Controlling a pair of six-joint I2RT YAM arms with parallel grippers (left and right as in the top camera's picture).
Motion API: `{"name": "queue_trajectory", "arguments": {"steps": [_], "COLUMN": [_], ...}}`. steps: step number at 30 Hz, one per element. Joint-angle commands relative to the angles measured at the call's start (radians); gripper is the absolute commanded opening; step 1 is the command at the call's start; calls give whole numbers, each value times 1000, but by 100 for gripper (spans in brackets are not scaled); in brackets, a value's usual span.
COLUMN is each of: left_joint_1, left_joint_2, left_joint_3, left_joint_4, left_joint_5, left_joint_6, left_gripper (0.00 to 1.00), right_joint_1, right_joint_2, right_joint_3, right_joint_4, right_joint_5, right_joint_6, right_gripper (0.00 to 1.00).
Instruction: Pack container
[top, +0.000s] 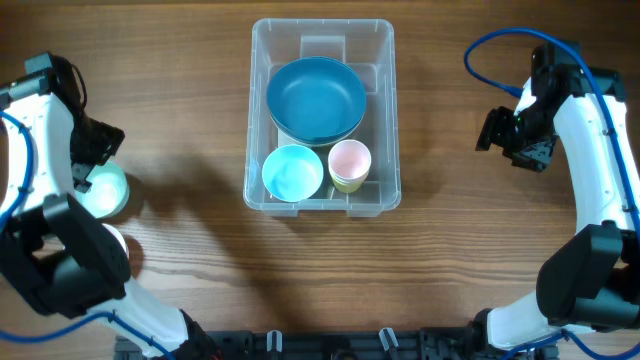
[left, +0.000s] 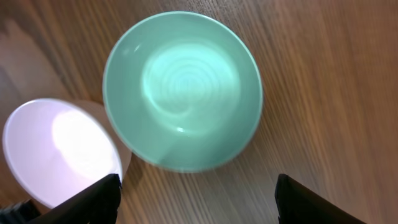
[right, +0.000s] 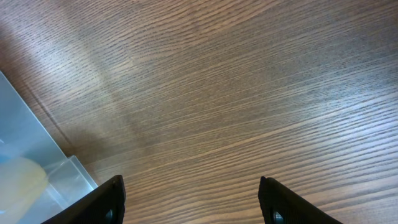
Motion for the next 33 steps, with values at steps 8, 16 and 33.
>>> {"name": "queue_trajectory", "arguments": {"steps": [8,16,33], "left_joint_1": [10,6,-584], "left_joint_2": [219,261,-296], "left_joint_3": [-6,-6,134], "left_joint_4": [147,171,-10], "left_joint_5": [26,77,100], "left_joint_6": [114,141,80], "left_gripper": [79,7,4], "right_joint_1": [2,2,2], "right_joint_2": [-12,-12,-12], "right_joint_3": [15,15,15], "right_joint_4": [-11,-13,-21], "right_joint_5": [-12,4,2], "right_joint_6": [-20,-20,-16], "right_gripper": [70,70,70]}}
